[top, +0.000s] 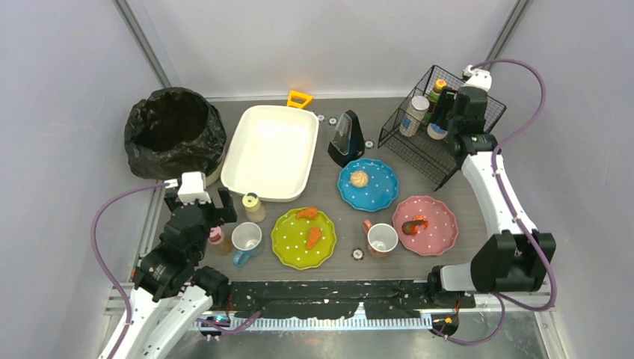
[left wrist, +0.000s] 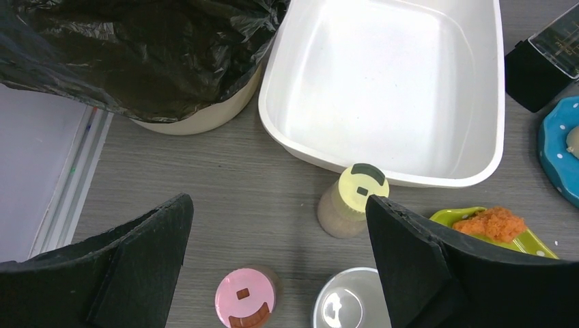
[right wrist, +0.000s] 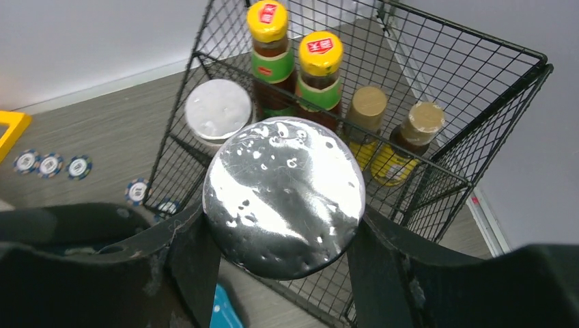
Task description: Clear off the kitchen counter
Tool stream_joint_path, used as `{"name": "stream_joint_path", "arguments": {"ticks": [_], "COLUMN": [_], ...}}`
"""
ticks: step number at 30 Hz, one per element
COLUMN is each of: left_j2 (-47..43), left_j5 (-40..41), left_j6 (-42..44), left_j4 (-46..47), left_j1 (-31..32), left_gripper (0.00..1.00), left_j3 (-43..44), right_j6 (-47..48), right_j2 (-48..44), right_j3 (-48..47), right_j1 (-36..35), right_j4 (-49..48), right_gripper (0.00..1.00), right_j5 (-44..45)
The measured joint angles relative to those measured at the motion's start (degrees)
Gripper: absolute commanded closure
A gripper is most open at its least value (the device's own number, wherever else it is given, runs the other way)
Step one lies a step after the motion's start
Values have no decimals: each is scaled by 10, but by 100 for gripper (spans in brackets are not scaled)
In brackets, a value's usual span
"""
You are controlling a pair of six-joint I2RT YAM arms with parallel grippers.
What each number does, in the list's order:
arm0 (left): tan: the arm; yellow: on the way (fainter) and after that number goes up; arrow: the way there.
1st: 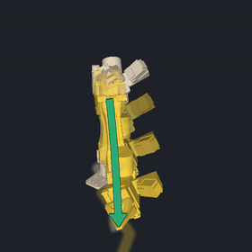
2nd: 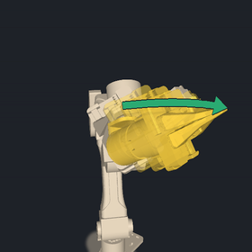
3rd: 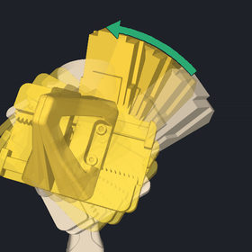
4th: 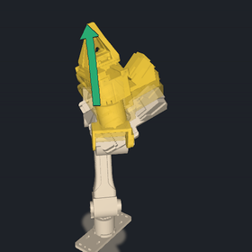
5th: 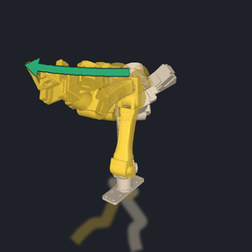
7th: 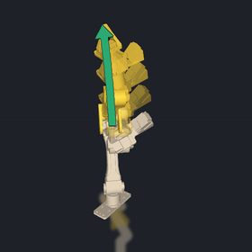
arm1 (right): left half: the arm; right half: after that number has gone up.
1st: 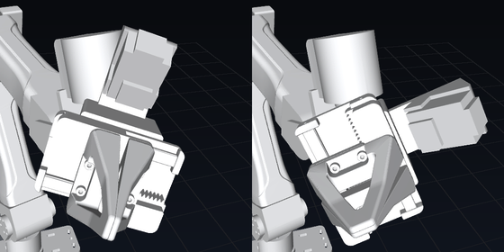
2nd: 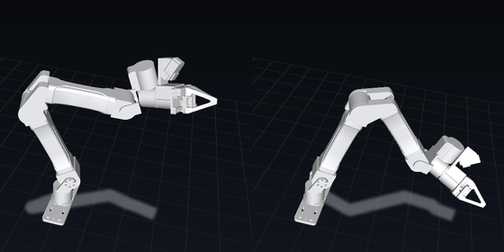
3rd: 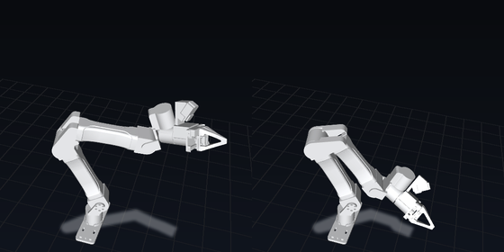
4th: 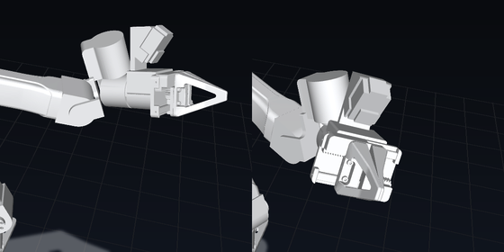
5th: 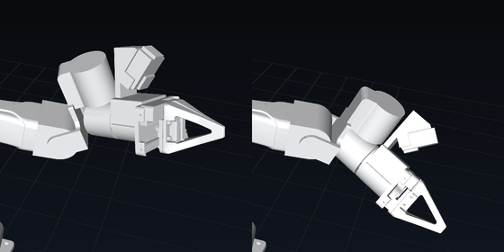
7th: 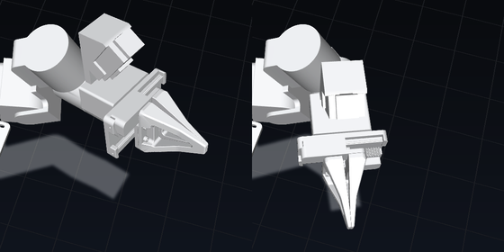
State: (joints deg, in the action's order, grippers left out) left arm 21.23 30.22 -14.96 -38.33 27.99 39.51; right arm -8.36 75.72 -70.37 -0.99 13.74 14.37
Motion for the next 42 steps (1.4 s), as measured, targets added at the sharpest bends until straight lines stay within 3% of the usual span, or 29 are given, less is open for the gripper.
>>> {"name": "stream_joint_path", "arguments": {"ticks": [12, 24, 30, 32, 42], "left_j2": [-5, -5, -5, -5, -5], "left_j5": [-1, -9, -13, -14, -19], "left_j6": [5, 5, 5, 5, 6], "left_j4": [1, 4, 4, 4, 5], "left_j1": [-7, -16, -19, -19, -23], "left_gripper": [1, 1, 0, 1, 0], "left_j3": [-4, -5, -5, -5, -5], "right_j6": [-10, -11, -11, -11, -13], "right_j2": [106, 139, 182, 193, 207], "right_j3": [-64, -37, -2, 9, 12], "right_j1": [50, 51, 52, 52, 53], "right_j4": [-34, -87, -114, -120, -143], "right_gripper": [77, 77, 72, 68, 23], "right_j5": [-18, -51, -63, -68, -89]}}
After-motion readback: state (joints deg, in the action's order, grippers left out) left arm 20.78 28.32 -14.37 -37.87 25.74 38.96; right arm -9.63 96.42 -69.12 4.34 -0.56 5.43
